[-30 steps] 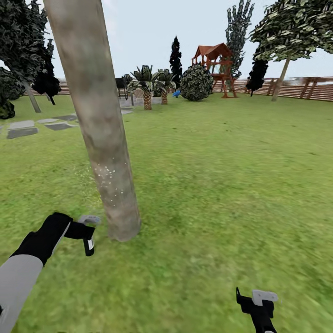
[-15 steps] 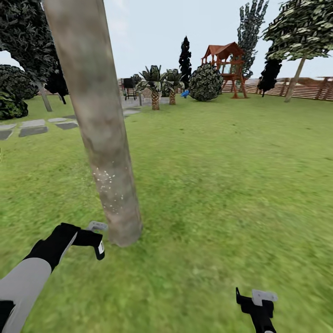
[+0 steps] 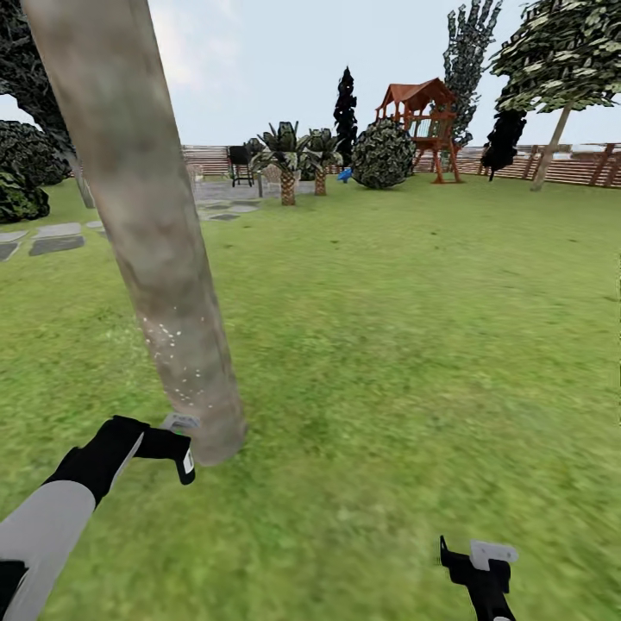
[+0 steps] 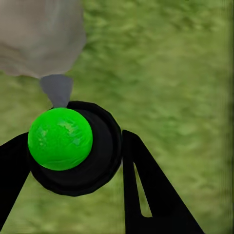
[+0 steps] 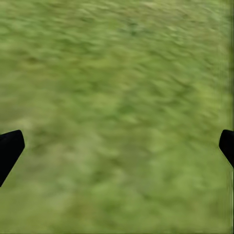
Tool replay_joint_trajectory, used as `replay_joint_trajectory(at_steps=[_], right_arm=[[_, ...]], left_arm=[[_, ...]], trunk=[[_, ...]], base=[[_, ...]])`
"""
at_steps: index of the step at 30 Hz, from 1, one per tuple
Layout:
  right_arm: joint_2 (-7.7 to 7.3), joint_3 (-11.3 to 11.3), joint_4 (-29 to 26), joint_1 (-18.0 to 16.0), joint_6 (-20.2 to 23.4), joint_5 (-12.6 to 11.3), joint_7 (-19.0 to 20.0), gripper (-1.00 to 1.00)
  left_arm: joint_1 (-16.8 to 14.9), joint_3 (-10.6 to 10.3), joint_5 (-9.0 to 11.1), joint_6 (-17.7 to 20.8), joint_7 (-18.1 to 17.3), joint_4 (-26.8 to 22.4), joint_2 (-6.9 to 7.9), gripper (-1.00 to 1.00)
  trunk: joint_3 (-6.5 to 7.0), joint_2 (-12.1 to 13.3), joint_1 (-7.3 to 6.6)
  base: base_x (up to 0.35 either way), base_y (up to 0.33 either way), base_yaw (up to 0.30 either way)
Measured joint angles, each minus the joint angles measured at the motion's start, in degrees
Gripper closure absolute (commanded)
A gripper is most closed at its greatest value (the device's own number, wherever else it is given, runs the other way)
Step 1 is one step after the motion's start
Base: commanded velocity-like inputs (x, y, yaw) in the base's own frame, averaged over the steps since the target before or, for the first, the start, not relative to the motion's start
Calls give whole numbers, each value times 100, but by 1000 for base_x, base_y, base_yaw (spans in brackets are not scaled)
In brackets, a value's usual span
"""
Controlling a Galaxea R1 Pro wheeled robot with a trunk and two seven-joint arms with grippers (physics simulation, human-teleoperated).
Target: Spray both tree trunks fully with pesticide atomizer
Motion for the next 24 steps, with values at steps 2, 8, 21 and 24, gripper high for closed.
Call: replay_joint_trajectory(at_steps=[2,8,21,24], right_arm=[[5,1,0,0,0,0,1,-100],[17,0,0,0,0,0,3,-100],[25,9,0,0,0,6,2,-100],[26,9,0,0,0,7,3,-100]], left_arm=[[0,0,-2,0,2,0,6,100],[0,0,6,1,2,-1,0,100],[0,0,-2,2,8,4,7,100],[0,0,-1,1,9,4,7,100]], trunk=[[0,0,0],[0,0,0],[0,0,0],[0,0,0]], base=[[0,-273,0],[0,-273,1],[44,-272,230],[158,-261,277]])
